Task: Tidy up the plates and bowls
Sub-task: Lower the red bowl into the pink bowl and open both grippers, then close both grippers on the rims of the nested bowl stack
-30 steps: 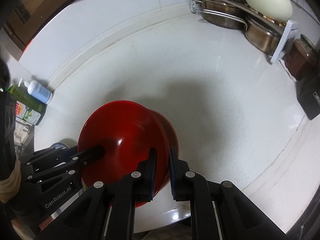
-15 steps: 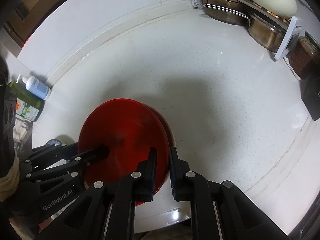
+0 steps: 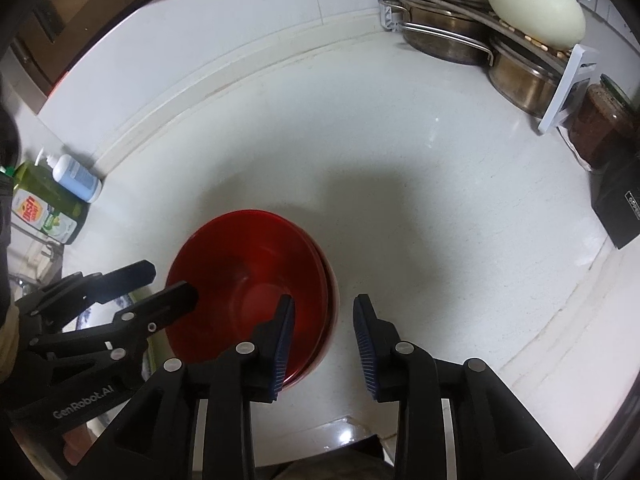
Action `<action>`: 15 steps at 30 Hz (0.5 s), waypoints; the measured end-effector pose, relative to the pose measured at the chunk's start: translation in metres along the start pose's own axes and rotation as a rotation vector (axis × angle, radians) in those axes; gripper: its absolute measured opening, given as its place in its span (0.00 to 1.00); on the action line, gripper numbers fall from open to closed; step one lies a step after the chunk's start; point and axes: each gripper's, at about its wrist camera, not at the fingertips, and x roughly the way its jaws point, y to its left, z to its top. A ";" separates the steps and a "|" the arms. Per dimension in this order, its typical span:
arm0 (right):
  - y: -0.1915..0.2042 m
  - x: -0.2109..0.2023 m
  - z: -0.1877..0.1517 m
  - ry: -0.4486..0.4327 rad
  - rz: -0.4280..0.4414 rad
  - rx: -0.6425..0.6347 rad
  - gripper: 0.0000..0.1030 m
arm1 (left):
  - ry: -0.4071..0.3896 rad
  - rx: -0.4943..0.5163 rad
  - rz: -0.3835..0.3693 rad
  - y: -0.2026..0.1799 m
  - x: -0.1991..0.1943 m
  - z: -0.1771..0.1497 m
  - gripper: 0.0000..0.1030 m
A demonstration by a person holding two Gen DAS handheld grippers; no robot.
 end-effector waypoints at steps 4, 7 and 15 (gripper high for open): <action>0.004 -0.007 -0.001 -0.023 0.000 -0.007 0.31 | -0.036 0.009 0.019 0.002 -0.009 -0.001 0.61; 0.007 -0.011 -0.003 -0.035 -0.009 -0.012 0.31 | -0.052 0.007 0.040 0.004 -0.012 -0.001 0.62; 0.006 -0.007 -0.003 -0.038 -0.017 0.008 0.34 | -0.066 0.016 0.126 0.014 -0.006 -0.006 0.66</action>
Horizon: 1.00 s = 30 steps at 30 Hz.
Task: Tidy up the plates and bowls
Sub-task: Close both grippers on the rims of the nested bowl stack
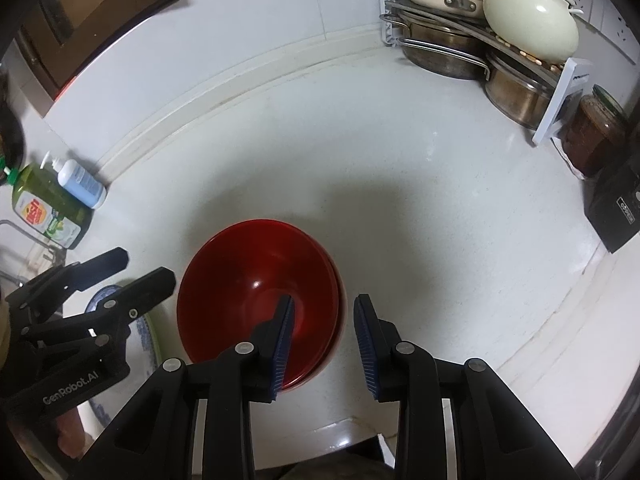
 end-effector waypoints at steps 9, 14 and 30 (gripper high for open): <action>-0.006 0.019 -0.005 0.024 -0.003 0.066 0.35 | 0.057 0.012 0.010 0.000 0.020 -0.009 0.66; -0.012 0.034 -0.007 0.060 0.015 0.101 0.35 | 0.091 0.019 0.007 -0.005 0.035 -0.013 0.66; -0.018 0.065 -0.012 0.160 0.079 0.185 0.34 | 0.231 -0.008 -0.061 -0.007 0.070 -0.015 0.37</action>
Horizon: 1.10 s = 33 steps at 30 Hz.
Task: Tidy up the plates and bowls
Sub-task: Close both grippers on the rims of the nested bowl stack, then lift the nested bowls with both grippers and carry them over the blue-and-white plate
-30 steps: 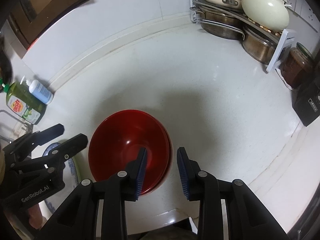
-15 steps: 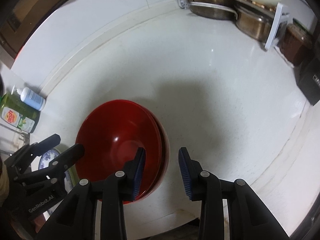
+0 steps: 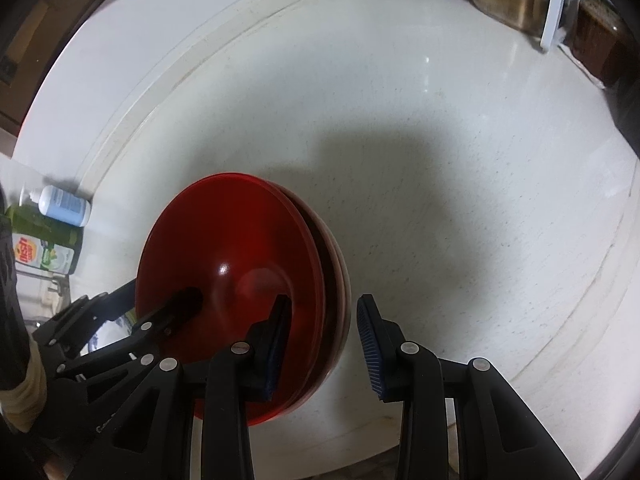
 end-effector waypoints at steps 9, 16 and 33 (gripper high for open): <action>0.002 0.008 -0.006 0.032 -0.001 0.007 0.30 | 0.051 -0.039 -0.072 0.010 0.000 0.013 0.29; 0.007 0.009 -0.007 0.023 -0.016 0.011 0.28 | 0.052 -0.062 -0.076 0.013 -0.002 0.011 0.27; 0.019 -0.020 -0.012 -0.016 0.000 -0.046 0.27 | -0.038 -0.131 -0.085 0.027 -0.044 -0.006 0.27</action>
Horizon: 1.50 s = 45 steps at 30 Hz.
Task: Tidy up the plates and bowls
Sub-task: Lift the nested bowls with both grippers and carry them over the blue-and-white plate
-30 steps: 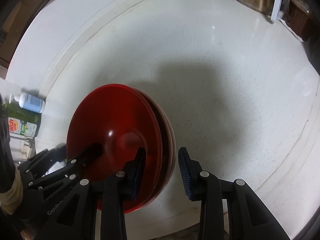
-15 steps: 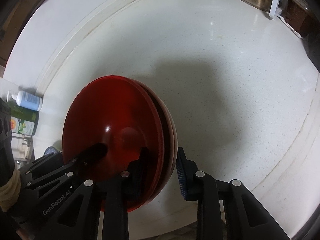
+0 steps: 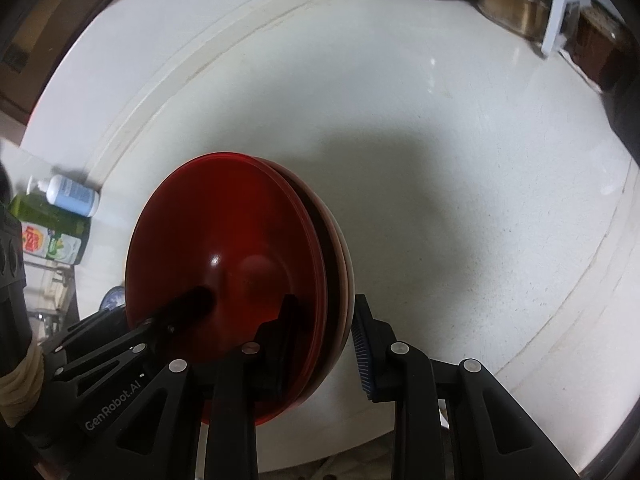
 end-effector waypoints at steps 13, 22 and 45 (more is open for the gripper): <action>0.055 -0.023 -0.011 -0.049 0.035 -0.156 0.27 | -0.092 -0.132 0.012 0.046 -0.047 -0.030 0.27; 0.099 -0.024 -0.025 -0.034 0.080 -0.275 0.27 | -0.141 -0.240 0.046 0.088 -0.076 -0.060 0.27; 0.207 0.010 -0.079 0.077 0.149 -0.496 0.27 | -0.145 -0.476 0.113 0.183 -0.104 -0.138 0.27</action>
